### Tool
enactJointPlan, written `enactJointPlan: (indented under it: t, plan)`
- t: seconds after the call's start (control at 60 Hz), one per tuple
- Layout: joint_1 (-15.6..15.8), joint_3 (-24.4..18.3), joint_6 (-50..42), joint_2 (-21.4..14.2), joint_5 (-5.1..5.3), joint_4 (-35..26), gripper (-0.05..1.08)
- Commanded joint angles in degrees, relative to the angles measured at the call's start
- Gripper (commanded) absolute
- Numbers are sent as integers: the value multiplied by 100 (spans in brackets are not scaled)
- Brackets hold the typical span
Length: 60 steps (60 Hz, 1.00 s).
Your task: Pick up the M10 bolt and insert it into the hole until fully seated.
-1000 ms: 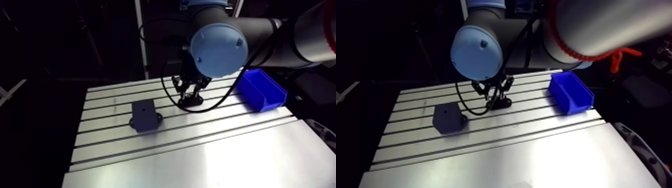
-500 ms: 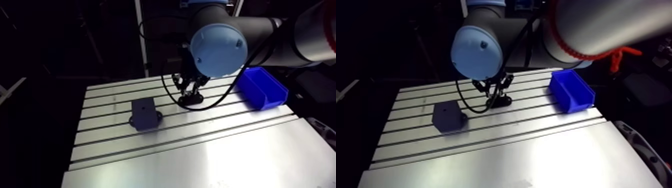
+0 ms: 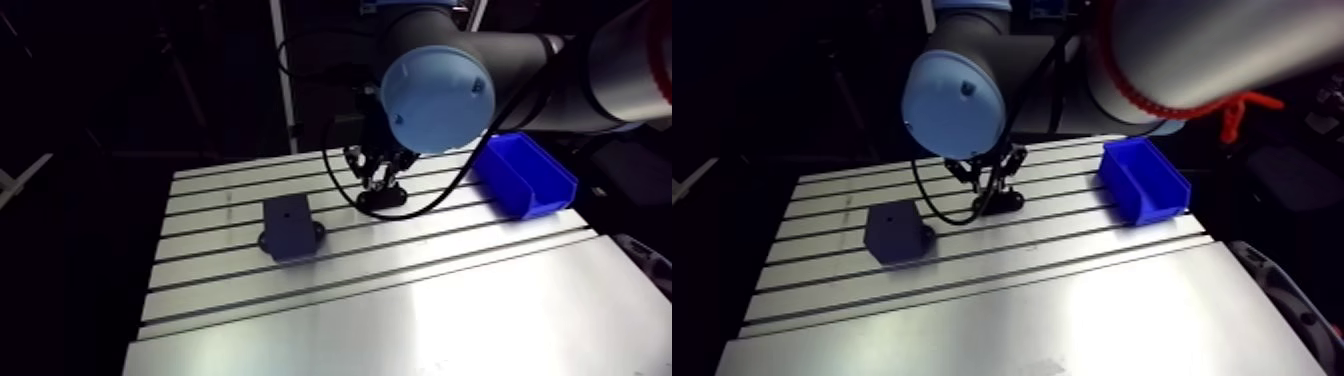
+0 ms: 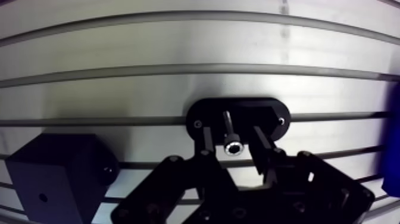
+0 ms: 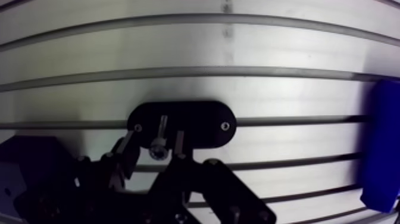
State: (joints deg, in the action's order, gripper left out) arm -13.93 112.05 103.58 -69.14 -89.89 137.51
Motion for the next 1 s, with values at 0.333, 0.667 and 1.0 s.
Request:
enactJointPlan:
  t: [0.333,0.667,1.0]
  plan:
    - [-5,23,0,-33,-7,-26,58]
    - [3,32,0,-41,-16,-26,64]
    - [-5,32,0,-51,-16,-35,68]
